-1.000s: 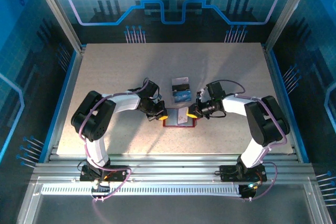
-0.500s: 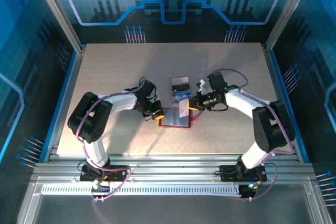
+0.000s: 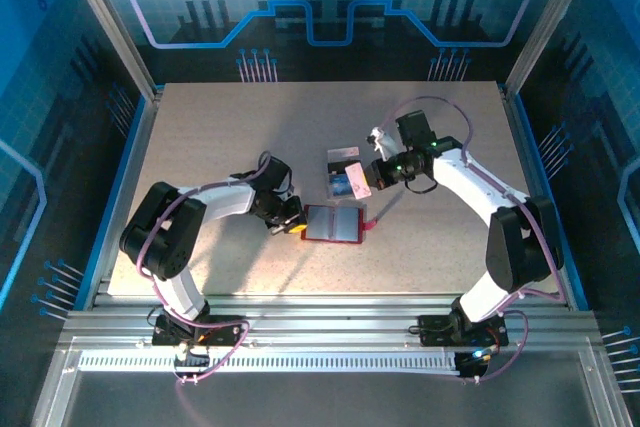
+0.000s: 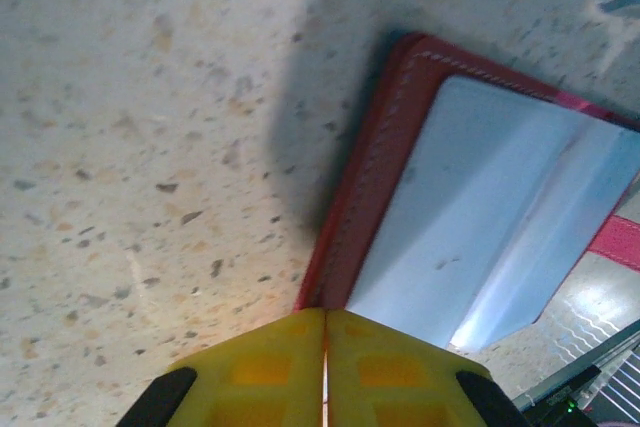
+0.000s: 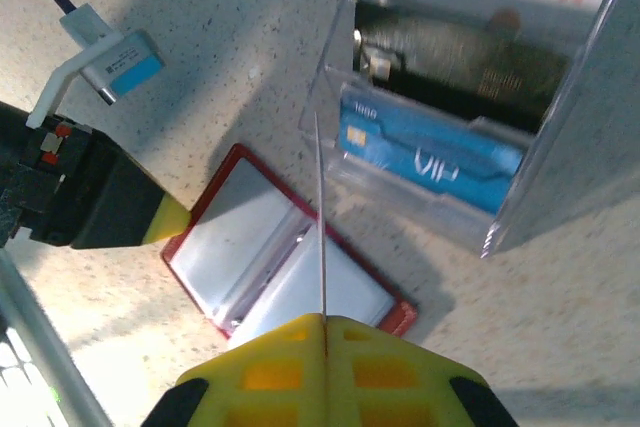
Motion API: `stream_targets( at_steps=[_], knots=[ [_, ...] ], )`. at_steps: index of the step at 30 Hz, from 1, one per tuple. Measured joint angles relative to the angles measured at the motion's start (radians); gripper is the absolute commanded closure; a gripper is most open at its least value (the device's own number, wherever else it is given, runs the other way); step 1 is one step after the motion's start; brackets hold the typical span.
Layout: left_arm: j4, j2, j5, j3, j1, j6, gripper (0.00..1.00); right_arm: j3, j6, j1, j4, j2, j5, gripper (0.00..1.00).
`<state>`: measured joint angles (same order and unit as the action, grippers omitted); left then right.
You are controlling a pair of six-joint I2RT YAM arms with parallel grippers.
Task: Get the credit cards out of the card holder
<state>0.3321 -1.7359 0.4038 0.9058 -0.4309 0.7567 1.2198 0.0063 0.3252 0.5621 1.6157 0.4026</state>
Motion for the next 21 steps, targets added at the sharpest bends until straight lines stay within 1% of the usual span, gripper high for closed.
stream_targets(
  at_steps=[7, 11, 17, 21],
  knots=[
    [-0.002, 0.045, 0.0, -0.033, 0.0, 0.003, 0.9, 0.129, -0.328, 0.007, 0.025, 0.041, -0.055, 1.0],
    [-0.006, 0.077, -0.005, -0.051, 0.0, 0.004, 0.87, 0.203, -0.508, 0.027, 0.06, 0.094, -0.113, 1.0],
    [-0.007, 0.114, -0.021, -0.067, 0.002, 0.011, 0.83, 0.356, -0.721, 0.035, 0.15, 0.205, -0.177, 1.0],
    [-0.008, 0.138, -0.034, -0.081, 0.004, 0.023, 0.82, 0.478, -0.83, 0.039, 0.226, 0.283, -0.219, 1.0]
  ],
)
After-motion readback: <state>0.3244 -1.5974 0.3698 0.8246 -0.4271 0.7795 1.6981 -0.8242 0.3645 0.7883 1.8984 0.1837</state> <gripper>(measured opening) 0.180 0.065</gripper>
